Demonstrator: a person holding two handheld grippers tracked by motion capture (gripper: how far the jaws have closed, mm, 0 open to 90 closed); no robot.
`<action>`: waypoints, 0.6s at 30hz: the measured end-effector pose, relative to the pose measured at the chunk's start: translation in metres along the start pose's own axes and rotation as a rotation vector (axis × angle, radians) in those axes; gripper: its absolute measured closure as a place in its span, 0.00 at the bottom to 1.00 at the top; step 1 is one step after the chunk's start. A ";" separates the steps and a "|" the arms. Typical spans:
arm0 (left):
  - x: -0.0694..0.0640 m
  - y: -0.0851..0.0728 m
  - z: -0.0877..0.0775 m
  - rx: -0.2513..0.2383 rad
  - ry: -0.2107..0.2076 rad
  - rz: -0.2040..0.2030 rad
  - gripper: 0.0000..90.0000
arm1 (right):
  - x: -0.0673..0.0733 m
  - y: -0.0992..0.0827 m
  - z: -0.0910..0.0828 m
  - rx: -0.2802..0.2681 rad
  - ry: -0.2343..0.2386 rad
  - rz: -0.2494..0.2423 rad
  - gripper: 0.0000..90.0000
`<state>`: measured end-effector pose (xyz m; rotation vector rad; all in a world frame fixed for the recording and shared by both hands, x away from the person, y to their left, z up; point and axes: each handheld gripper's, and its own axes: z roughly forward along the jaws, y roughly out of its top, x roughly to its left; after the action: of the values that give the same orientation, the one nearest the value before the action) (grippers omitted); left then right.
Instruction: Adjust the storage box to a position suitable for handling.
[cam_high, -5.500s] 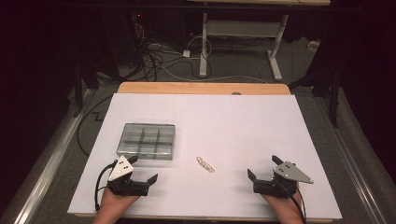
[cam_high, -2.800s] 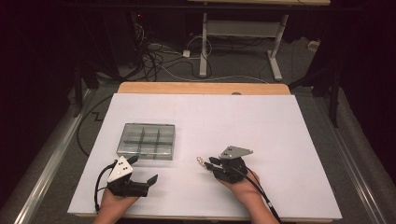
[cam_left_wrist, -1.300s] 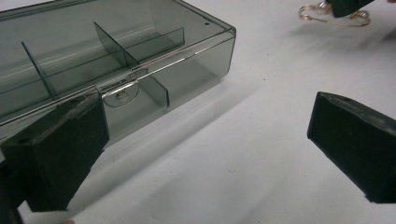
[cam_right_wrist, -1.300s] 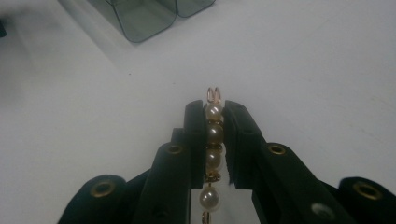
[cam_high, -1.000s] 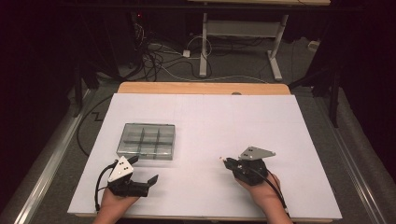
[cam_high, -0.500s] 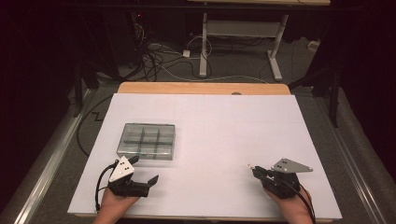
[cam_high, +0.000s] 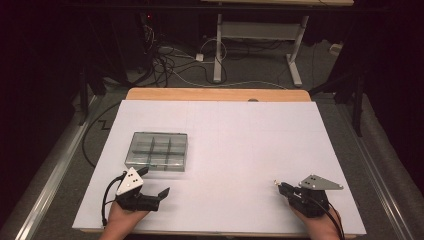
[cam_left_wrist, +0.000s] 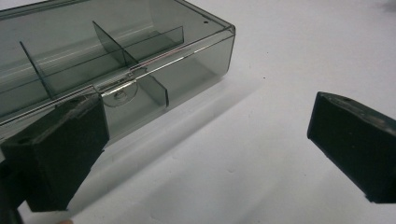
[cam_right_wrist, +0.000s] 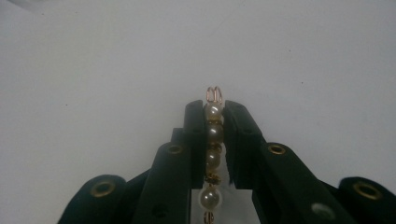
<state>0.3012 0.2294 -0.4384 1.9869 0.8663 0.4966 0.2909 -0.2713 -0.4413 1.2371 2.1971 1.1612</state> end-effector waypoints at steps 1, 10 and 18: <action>0.000 0.000 0.000 0.000 0.000 0.000 0.00 | -0.001 -0.001 0.000 0.002 0.000 0.004 0.90; 0.000 0.000 0.000 0.002 -0.002 -0.002 0.00 | -0.006 -0.007 0.005 0.024 0.001 0.033 0.89; 0.000 0.000 0.001 0.003 0.000 -0.003 0.00 | -0.014 -0.010 0.005 0.021 -0.018 0.051 0.88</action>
<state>0.3014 0.2287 -0.4386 1.9879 0.8706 0.4931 0.2967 -0.2831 -0.4535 1.3139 2.1820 1.1451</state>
